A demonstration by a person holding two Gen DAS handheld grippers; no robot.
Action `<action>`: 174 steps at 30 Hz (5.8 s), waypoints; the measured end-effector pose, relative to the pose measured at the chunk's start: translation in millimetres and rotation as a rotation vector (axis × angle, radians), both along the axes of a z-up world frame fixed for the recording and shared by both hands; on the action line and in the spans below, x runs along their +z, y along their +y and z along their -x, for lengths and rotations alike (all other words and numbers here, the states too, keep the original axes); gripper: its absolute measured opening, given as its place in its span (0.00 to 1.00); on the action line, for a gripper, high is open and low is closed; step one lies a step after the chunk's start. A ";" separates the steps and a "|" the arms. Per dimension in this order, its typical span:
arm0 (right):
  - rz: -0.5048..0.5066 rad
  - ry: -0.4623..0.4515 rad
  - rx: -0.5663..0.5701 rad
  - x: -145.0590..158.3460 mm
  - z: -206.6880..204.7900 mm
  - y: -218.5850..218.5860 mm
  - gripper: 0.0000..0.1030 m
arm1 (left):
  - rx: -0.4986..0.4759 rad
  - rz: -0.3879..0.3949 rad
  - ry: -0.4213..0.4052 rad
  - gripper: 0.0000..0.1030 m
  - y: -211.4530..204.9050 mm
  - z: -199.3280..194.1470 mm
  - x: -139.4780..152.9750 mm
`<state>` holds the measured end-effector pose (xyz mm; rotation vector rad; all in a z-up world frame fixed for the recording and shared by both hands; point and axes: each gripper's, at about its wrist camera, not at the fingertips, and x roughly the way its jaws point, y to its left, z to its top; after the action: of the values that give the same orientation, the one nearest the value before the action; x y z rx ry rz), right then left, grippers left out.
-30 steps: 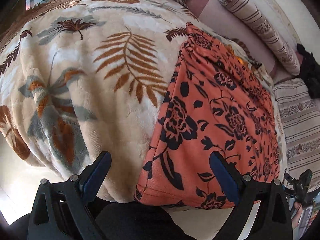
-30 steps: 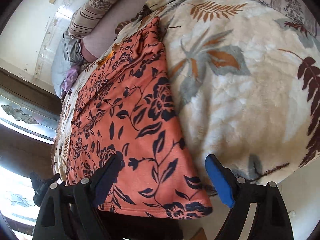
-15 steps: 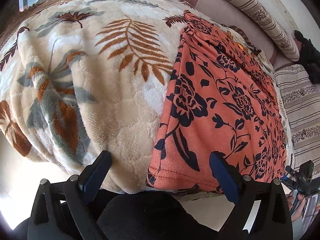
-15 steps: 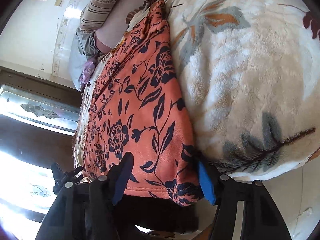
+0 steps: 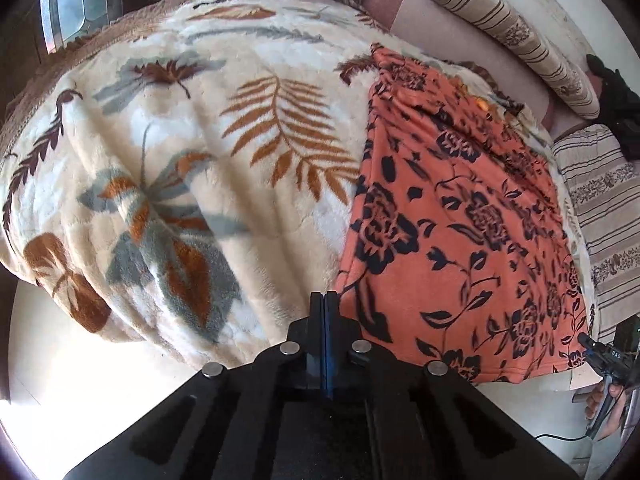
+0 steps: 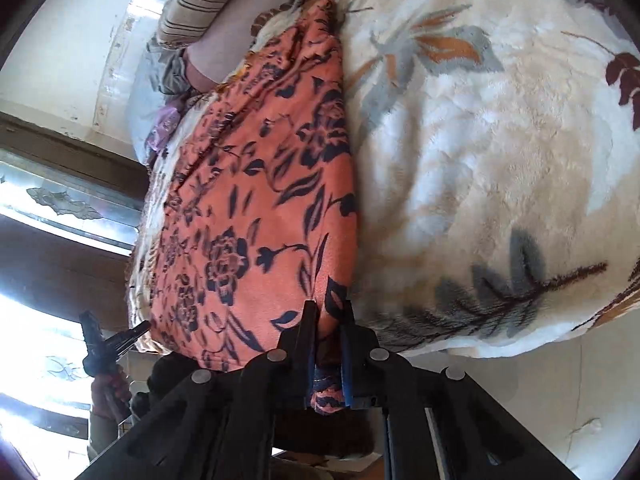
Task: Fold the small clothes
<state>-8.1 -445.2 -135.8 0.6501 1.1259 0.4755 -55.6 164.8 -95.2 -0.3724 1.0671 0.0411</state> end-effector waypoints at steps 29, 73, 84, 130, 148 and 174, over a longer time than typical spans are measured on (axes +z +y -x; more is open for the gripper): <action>-0.164 0.146 0.084 -39.3 -29.6 4.3 0.13 | -0.108 -0.066 0.201 0.15 -29.2 -24.9 -25.2; -0.172 -0.053 -0.332 7.3 -273.2 11.8 0.99 | -0.024 0.145 -0.093 0.93 0.5 -314.5 18.8; 0.110 -0.085 -0.103 -0.6 -253.6 40.5 0.97 | -0.198 0.057 -0.040 0.93 -43.6 -302.9 -22.0; 0.518 -0.190 -0.078 46.2 -197.4 44.1 0.07 | -0.237 -0.166 -0.092 0.05 -82.4 -250.2 17.8; 0.370 -0.210 -0.260 73.3 -175.8 19.2 0.78 | -0.151 -0.166 -0.233 0.62 -65.9 -196.3 72.2; 0.156 -0.113 -0.263 113.3 1.9 75.8 0.78 | -0.142 -0.019 -0.100 0.75 -32.1 -98.8 17.1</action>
<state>-10.0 -369.4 -22.5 0.6168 0.9438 0.1945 43.2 132.8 -78.1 -0.2783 0.9909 -0.0932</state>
